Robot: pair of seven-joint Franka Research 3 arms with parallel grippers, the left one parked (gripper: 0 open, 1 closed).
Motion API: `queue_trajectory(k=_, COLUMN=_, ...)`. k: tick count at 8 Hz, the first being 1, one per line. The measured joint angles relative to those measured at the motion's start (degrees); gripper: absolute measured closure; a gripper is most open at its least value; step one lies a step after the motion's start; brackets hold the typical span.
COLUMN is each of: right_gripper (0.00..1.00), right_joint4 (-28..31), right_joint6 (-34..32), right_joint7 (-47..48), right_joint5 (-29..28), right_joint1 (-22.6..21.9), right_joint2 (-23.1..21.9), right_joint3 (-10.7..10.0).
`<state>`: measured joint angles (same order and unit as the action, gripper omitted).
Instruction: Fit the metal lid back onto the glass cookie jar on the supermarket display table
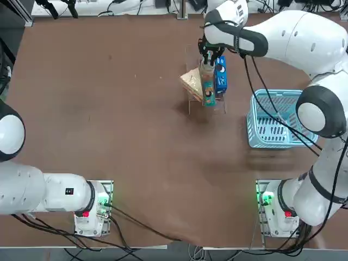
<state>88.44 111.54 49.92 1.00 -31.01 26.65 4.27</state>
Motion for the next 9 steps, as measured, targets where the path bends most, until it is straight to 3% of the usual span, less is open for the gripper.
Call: queue_trajectory(k=9, right_gripper=0.72, right_joint4=0.1, right_joint6=1.0, right_joint7=0.1, right_joint5=1.3, right_joint1=-0.7, right_joint2=0.8, right_joint3=0.0)
